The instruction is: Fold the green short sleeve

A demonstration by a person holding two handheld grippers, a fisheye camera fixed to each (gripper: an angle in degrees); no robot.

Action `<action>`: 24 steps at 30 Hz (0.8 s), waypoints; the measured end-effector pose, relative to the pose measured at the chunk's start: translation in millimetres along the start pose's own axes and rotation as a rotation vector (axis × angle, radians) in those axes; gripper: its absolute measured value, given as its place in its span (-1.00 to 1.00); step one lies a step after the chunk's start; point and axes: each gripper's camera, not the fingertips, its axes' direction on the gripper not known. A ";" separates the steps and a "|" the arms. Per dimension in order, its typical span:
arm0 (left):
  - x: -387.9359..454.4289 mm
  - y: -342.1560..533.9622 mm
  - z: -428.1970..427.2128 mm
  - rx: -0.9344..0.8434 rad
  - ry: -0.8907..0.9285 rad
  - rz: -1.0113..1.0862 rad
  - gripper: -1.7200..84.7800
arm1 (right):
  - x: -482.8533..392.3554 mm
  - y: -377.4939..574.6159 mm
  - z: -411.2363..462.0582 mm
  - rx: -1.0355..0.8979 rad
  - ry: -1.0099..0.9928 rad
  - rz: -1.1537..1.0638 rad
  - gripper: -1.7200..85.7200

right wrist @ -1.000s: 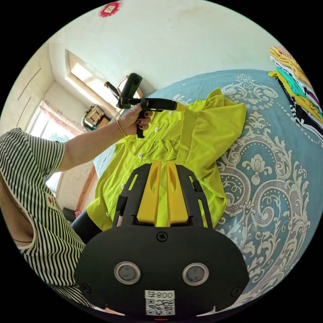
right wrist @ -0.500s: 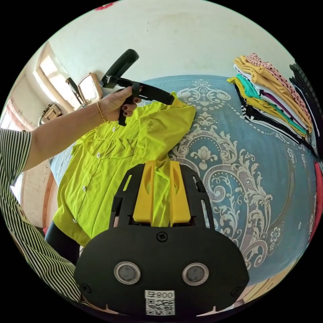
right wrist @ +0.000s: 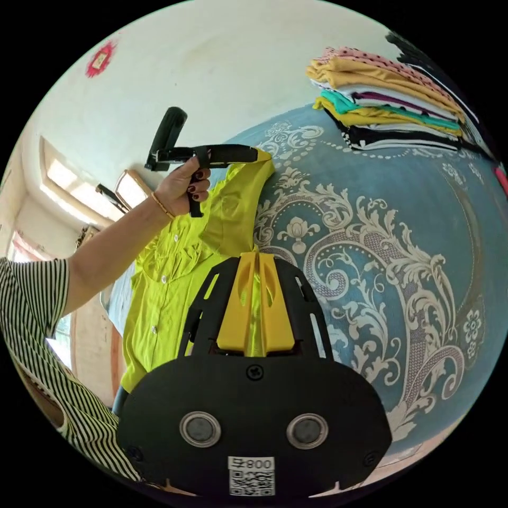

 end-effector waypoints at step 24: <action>38.2 97.4 31.6 -0.134 -0.054 -0.002 -0.89 | -13.1 -48.9 -25.7 -0.011 -0.001 -0.218 -0.83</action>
